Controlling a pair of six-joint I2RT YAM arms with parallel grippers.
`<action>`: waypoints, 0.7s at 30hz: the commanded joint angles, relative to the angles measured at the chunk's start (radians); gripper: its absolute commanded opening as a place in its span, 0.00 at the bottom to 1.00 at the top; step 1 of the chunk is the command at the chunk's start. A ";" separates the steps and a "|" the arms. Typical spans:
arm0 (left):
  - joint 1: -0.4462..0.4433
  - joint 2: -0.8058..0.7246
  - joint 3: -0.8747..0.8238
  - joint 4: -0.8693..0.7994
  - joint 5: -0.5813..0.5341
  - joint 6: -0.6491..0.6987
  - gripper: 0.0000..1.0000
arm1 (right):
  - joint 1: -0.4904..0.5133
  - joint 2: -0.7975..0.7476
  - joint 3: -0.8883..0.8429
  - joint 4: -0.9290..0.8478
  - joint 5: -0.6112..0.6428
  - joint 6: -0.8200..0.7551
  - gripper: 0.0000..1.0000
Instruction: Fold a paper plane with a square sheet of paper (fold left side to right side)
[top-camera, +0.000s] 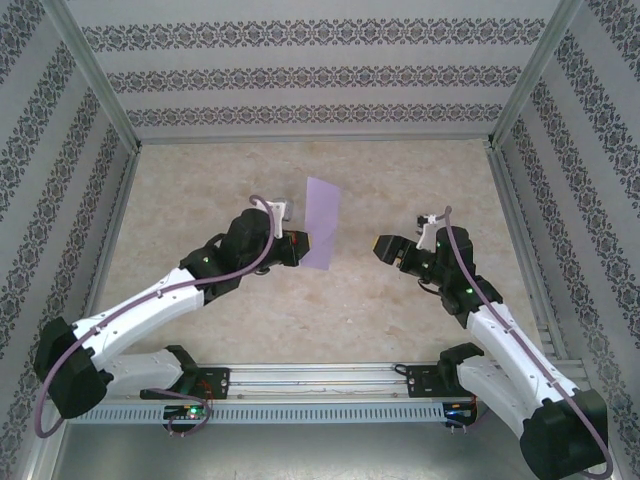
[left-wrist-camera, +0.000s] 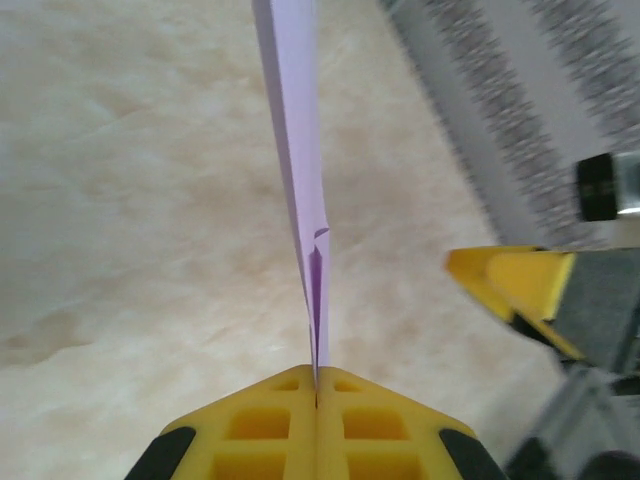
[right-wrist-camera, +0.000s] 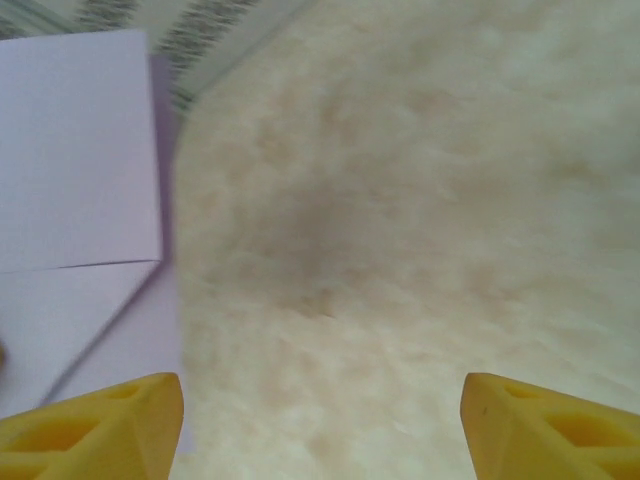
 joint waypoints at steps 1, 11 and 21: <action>-0.022 0.064 0.098 -0.422 -0.167 0.142 0.00 | -0.028 0.012 0.033 -0.244 0.104 -0.131 0.82; -0.181 0.270 0.361 -0.900 -0.664 0.088 0.00 | -0.089 0.124 0.052 -0.317 0.191 -0.193 0.98; -0.307 0.587 0.542 -1.194 -0.849 -0.138 0.00 | -0.151 0.110 0.008 -0.302 0.206 -0.200 0.98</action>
